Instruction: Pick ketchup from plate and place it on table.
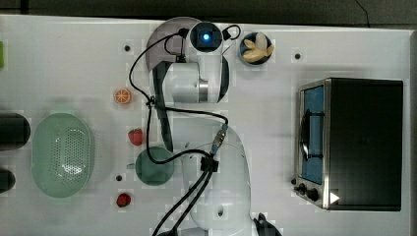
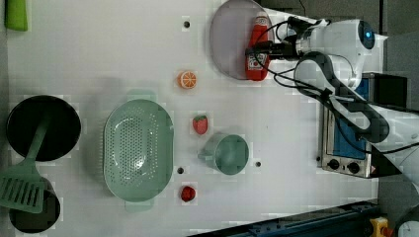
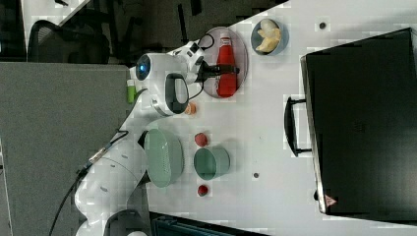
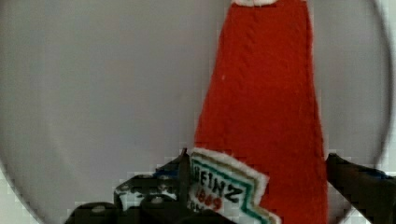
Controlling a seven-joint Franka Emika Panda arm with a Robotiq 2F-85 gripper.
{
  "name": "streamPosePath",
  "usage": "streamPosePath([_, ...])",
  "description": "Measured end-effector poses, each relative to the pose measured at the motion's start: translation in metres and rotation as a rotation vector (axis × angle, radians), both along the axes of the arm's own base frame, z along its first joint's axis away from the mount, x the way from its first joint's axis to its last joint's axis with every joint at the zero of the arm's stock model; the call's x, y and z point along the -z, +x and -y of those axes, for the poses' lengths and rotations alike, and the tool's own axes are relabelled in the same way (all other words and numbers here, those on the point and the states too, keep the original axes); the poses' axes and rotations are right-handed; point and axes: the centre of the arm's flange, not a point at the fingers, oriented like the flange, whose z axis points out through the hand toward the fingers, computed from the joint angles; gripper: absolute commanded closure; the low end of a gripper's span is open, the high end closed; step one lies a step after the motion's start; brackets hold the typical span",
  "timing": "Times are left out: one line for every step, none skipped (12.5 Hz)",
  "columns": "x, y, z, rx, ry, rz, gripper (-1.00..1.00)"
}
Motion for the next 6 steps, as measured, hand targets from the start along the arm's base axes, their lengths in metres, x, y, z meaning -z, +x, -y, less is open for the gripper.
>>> streamPosePath([0.0042,0.0,-0.0027,-0.003,0.004,0.004,-0.92])
streamPosePath([0.0068,0.0017,-0.0052,-0.009,0.004,0.018,-0.68])
streamPosePath([0.0076,0.0021,-0.0059,-0.014,-0.001,0.021,-0.42])
streamPosePath([0.0069,0.0021,-0.006,-0.013,0.001,0.02,-0.2])
streamPosePath([0.0064,0.0026,-0.0047,-0.011,0.0,0.022,-0.17])
streamPosePath([0.0048,0.0031,-0.0042,-0.011,-0.002,0.024,-0.17])
